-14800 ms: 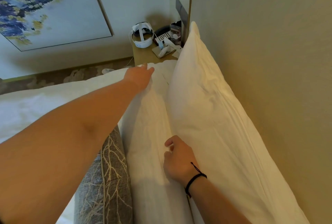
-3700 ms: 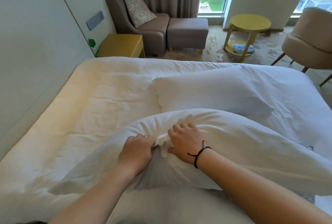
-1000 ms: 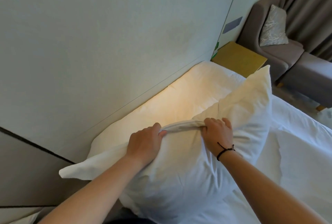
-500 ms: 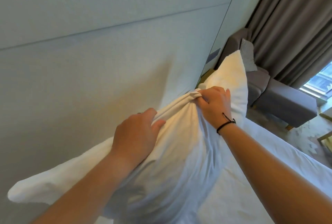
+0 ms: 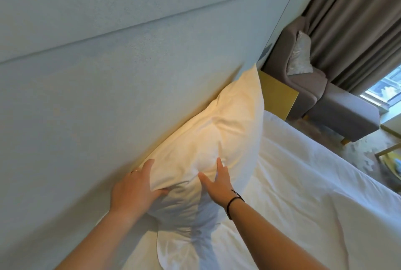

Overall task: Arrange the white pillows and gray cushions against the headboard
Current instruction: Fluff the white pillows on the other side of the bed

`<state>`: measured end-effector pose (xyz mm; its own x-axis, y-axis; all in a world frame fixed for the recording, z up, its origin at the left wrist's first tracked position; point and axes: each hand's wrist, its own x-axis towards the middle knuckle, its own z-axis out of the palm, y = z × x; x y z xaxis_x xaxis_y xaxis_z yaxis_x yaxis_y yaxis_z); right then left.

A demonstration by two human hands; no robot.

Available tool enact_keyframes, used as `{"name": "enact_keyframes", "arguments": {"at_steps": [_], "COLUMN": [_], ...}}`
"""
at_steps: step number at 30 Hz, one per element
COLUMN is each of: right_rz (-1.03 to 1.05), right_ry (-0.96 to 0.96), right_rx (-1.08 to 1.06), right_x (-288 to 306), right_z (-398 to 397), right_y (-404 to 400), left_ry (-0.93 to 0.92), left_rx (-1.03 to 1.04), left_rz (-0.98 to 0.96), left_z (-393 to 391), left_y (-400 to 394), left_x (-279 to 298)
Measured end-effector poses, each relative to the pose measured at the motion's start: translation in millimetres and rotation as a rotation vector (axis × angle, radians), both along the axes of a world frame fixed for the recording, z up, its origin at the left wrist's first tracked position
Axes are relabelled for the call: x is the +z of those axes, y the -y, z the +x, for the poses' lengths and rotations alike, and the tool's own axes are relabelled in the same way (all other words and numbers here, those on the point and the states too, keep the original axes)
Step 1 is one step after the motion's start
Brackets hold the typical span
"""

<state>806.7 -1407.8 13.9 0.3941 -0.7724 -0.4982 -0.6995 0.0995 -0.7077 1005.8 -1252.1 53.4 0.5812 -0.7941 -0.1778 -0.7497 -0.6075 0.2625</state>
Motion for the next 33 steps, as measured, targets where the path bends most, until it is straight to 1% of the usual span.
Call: {"name": "enact_keyframes", "arguments": {"at_steps": [4, 6, 10, 14, 17, 19, 21, 24, 28, 30, 33], "right_rz": [0.002, 0.015, 0.026, 0.026, 0.046, 0.046, 0.054, 0.083, 0.086, 0.119, 0.192], "right_ry": [0.005, 0.022, 0.034, 0.021, 0.009, -0.007, -0.022, -0.038, -0.126, -0.144, -0.129], "right_rx": [0.011, -0.014, -0.045, -0.027, -0.013, 0.004, 0.022, 0.041, 0.017, -0.059, -0.27], "right_x": [8, 9, 12, 18, 19, 20, 19, 16, 7, -1, -15], "right_z": [-5, -7, -4, 0, -6, -14, -26, -55, -126, -176, -260], "right_y": [2, 0, -10, -20, -27, -32, -39, -49, -65, -75, -92], "left_ry": [-0.085, -0.066, -0.006, 0.033, 0.045, 0.086, 0.153, 0.196, 0.13, 0.064, -0.047], "left_rx": [-0.038, -0.072, -0.108, -0.106, -0.074, -0.118, -0.198, -0.285, -0.488, -0.595, -0.684], "left_rz": [0.053, 0.065, 0.01, 0.008, 0.036, 0.084, 0.07, 0.0, -0.041, -0.042, 0.029], "left_z": [10, 14, 22, 32, 29, 21, 3, -41, -116, -154, -212], "left_y": [-7, -11, -16, -21, -24, -23, -20, -7, 16, 22, 33], "left_x": [8, 12, 24, 35, 37, 34, 30, 21, 7, -4, -21]}}
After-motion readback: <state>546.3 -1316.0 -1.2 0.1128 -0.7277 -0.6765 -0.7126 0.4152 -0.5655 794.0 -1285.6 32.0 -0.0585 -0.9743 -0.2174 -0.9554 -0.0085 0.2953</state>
